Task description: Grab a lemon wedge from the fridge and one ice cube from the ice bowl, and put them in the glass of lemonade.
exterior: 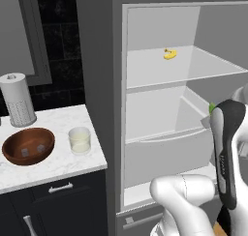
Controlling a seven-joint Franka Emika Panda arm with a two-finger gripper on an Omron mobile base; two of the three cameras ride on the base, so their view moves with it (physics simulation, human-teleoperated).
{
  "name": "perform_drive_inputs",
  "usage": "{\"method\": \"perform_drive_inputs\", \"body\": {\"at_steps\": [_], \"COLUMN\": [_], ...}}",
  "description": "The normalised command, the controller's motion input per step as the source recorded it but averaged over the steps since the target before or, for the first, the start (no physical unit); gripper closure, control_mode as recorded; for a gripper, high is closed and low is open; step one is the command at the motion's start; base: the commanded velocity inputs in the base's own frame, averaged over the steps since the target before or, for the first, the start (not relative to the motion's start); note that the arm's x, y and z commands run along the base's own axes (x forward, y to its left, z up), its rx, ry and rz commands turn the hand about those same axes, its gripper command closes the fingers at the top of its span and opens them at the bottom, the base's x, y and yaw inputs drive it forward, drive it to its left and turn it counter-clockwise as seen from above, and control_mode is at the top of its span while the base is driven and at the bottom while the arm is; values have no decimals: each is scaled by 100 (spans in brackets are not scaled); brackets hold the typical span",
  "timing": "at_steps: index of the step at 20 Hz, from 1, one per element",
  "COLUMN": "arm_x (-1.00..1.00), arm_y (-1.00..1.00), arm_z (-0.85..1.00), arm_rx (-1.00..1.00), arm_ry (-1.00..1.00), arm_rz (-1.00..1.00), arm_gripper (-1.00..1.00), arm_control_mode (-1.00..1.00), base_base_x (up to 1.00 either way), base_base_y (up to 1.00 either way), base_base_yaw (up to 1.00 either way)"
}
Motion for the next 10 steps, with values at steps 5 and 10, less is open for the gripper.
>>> {"method": "perform_drive_inputs", "body": {"at_steps": [5, 10], "arm_x": [-89, -77], "arm_y": [33, 56], "arm_z": [30, 15], "arm_rx": [-4, 1], "arm_ry": [-1, -2], "arm_rz": [-1, -12], "arm_gripper": [100, 100], "arm_control_mode": [-100, -100], "base_base_x": [0, 0], "base_base_y": [0, 0], "base_base_yaw": [0, 0]}}
